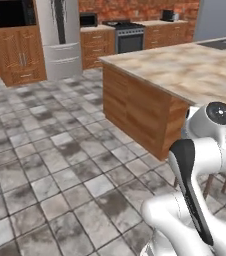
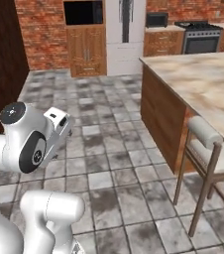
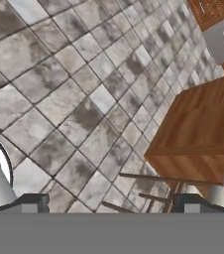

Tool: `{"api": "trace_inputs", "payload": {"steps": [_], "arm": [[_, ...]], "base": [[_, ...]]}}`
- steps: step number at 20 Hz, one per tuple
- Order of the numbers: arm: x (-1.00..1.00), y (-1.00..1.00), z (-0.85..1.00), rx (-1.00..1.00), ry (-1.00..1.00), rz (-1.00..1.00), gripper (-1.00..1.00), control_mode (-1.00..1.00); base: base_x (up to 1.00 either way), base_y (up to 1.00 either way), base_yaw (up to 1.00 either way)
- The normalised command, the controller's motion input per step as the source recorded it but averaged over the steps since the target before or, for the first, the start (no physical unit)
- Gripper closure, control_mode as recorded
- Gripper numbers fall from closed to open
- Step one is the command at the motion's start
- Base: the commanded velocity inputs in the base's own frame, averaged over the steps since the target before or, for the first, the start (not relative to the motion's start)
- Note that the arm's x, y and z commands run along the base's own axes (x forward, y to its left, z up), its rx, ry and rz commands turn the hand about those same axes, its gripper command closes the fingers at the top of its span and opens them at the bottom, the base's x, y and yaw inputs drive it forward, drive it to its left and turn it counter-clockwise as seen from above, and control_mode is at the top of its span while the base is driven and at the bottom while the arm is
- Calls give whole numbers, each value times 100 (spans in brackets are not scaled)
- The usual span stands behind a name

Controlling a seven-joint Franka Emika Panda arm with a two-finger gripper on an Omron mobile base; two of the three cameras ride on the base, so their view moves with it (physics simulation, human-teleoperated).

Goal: Take the chicken drumsticks from the pan and place one on each plate on the dining counter.

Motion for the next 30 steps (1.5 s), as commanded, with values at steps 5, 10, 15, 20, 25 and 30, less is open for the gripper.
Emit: {"api": "trace_inputs", "payload": {"steps": [5,10,15,20,25,30], "arm": [[0,0,0,0,0,0,-100,100],[0,0,0,0,0,0,-100,100],[0,0,0,0,0,0,-100,100],[0,0,0,0,0,0,-100,100],[0,0,0,0,0,0,-100,100],[0,0,0,0,0,0,-100,100]], "base": [[100,80,-20],[100,70,-17],[100,66,-15],[100,68,-14],[100,69,-15],[100,67,-15]]}}
